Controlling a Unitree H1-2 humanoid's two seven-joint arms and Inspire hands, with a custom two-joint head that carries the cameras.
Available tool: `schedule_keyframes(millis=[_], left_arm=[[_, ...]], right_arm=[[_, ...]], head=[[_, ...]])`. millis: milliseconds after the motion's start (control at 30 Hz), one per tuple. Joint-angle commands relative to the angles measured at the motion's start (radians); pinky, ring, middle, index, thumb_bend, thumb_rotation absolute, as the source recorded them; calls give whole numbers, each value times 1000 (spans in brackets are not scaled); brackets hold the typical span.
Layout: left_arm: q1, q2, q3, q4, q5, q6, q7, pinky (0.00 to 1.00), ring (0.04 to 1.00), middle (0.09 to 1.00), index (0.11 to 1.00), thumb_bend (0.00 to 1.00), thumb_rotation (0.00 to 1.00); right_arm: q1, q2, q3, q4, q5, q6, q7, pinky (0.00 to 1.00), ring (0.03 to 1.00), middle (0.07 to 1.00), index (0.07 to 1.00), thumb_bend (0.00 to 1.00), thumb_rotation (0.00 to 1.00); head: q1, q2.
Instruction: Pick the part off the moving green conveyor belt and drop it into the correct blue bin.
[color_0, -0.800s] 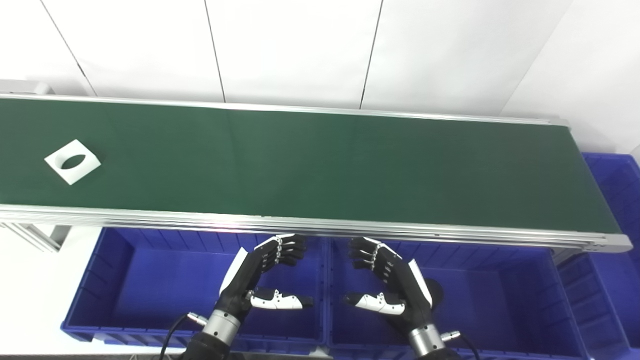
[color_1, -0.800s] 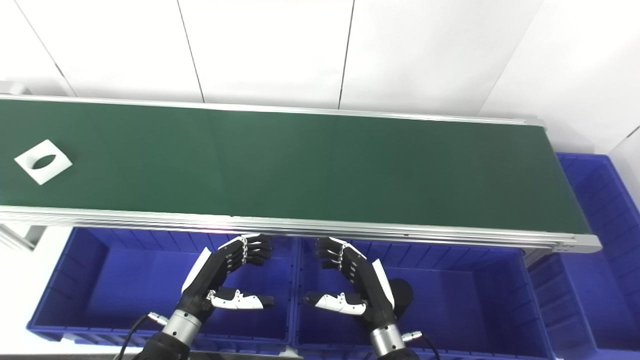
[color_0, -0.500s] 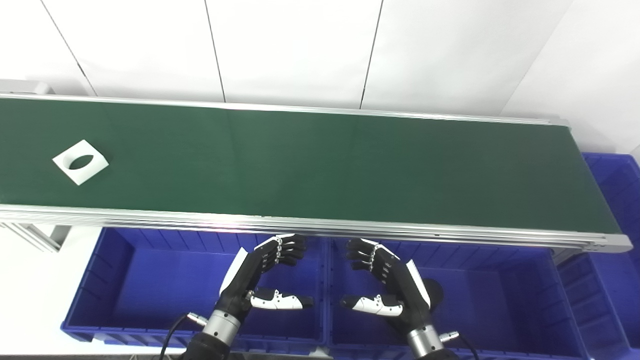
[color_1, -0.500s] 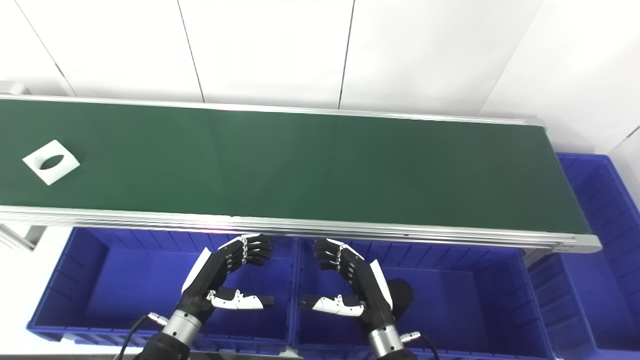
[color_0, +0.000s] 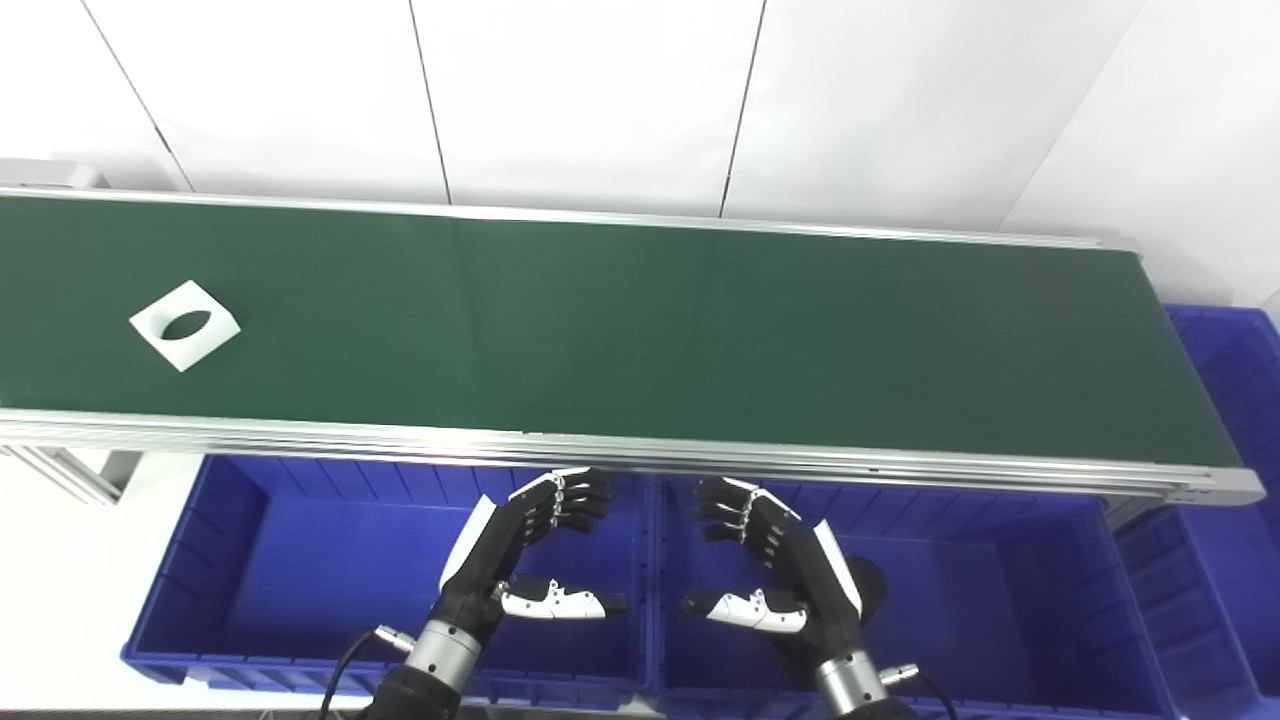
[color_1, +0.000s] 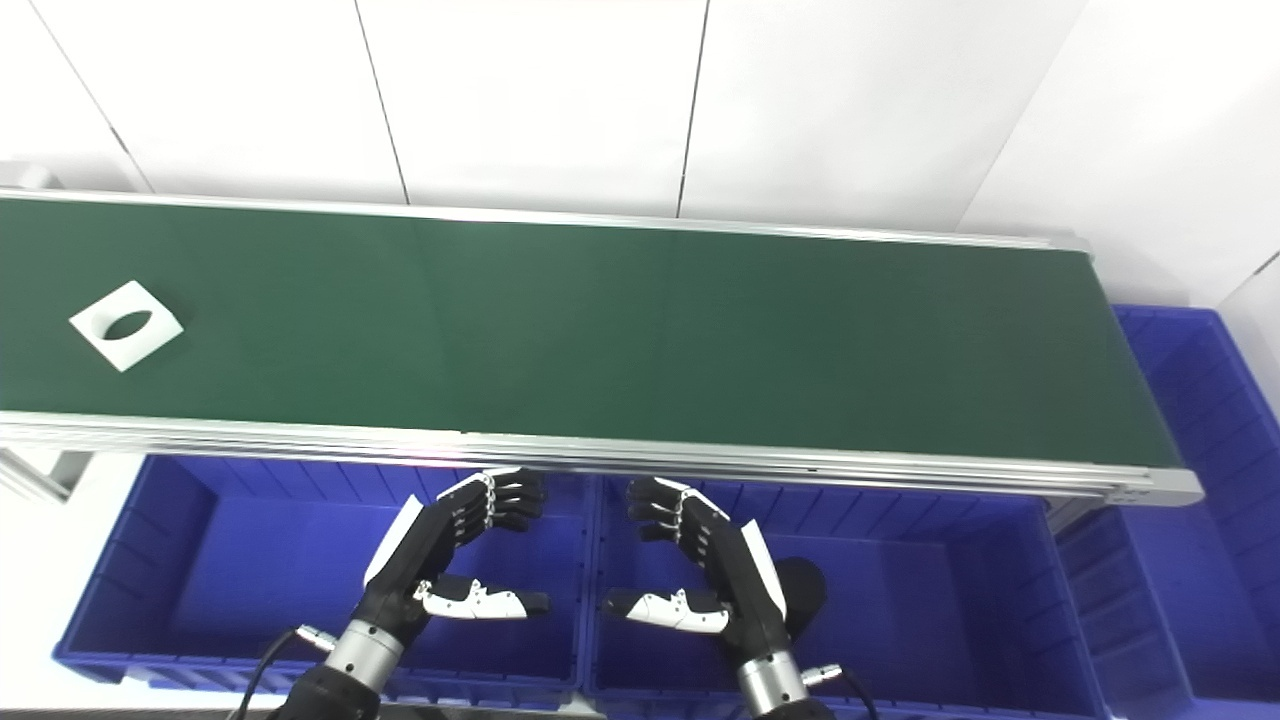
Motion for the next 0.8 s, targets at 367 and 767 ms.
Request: schedule_keyframes(millis=[367,767], left_arm=[[-12,6,5,-20,-3,-40,2,665,700,726,744,839,137],[-16,2,-5,-12,21,-40,22,655,695,725,741,841,158]], right_arm=[[-3,10,-23,-5,44,-54,29,689,729,756,731,982,256],[-6,14,-37,11,52,-54,46,681,729,757,730,988,258]], head=[[-2,1],[35,-22]])
